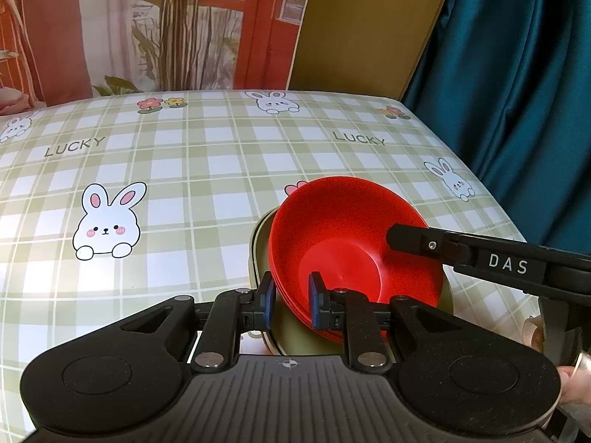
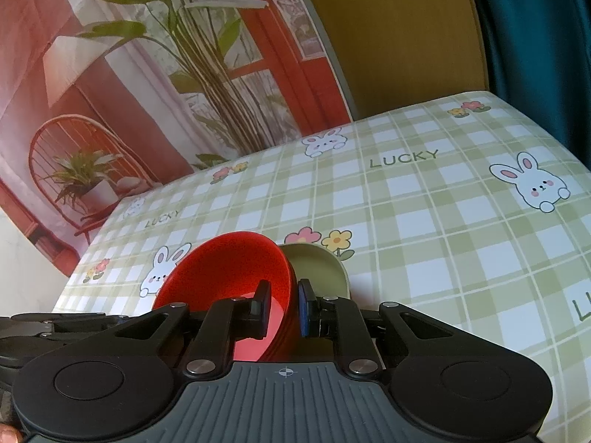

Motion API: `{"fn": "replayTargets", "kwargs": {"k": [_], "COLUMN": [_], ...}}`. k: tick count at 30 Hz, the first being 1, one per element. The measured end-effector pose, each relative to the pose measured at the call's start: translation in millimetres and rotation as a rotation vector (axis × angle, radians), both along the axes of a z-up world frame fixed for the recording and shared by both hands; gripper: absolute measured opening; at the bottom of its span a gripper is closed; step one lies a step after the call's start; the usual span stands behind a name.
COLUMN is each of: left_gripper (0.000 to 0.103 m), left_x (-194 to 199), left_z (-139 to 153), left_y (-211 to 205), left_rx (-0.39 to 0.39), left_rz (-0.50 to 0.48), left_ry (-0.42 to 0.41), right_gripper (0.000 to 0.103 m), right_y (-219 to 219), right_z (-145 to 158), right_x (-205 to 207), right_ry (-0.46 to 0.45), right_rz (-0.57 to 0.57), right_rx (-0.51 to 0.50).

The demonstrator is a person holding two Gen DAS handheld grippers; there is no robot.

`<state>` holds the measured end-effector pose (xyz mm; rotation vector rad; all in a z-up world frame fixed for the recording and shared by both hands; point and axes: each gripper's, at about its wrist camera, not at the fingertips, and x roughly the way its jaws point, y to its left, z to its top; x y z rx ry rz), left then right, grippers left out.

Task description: Organize plates and bowls

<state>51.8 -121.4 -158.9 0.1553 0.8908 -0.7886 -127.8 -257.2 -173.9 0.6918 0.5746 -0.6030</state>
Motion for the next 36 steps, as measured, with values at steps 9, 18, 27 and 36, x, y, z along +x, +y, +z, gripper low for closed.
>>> {"fn": "replayTargets", "kwargs": {"k": [9, 18, 27, 36], "left_gripper": [0.021, 0.057, 0.07, 0.083], "left_x": [-1.4, -5.4, -12.6, -26.2], "left_z": [3.5, 21.2, 51.0, 91.2], "left_y": [-1.6, 5.8, 17.3, 37.7], "left_rx": [0.008, -0.003, -0.036, -0.086], "left_rz": [0.003, 0.049, 0.072, 0.169], "left_ry": [-0.021, -0.115, -0.245, -0.396], "right_gripper": [0.026, 0.043, 0.079, 0.103], "right_y": [-1.1, 0.2, 8.2, 22.3], "right_z": [3.9, 18.3, 51.1, 94.2], "right_x": [-2.3, -4.8, -7.4, 1.6], "right_ry": [0.016, 0.04, 0.021, -0.013], "right_rz": [-0.016, -0.038, -0.048, -0.014], "right_rx": [-0.019, -0.069, -0.141, -0.202]}}
